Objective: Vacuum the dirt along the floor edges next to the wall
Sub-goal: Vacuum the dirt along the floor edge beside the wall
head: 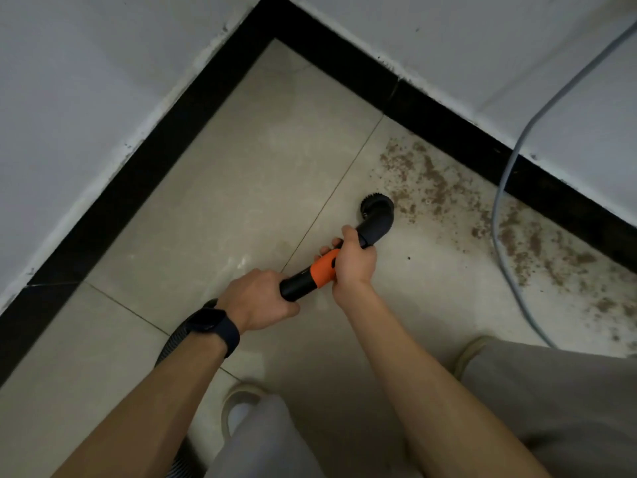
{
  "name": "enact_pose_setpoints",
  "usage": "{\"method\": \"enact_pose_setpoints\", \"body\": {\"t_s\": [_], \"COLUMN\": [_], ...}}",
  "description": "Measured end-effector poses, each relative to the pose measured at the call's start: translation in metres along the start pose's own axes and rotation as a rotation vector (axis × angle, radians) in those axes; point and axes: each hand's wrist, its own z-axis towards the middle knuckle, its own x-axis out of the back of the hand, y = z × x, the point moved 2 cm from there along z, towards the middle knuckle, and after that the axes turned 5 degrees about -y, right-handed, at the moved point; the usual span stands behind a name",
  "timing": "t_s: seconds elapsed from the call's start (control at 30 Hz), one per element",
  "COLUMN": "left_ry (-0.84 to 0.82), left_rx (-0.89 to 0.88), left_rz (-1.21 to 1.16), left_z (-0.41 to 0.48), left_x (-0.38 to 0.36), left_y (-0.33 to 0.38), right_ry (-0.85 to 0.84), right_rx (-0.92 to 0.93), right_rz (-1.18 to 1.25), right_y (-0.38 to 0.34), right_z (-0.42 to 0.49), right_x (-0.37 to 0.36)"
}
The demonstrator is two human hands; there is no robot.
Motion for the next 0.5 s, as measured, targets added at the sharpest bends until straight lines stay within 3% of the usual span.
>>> {"method": "enact_pose_setpoints", "body": {"t_s": [0.27,0.5], "left_ry": [-0.059,-0.006], "left_rx": [-0.029,-0.059], "left_rz": [0.039,-0.012], "left_z": [-0.012,0.004], "left_x": [-0.024,-0.012], "left_y": [-0.023,-0.003], "right_ry": [0.034,0.001], "right_rx": [-0.023,0.016], "right_rz": [0.017,-0.01], "right_y": [0.034,0.004], "right_z": [-0.014,0.005], "right_x": [0.02,0.01]}}
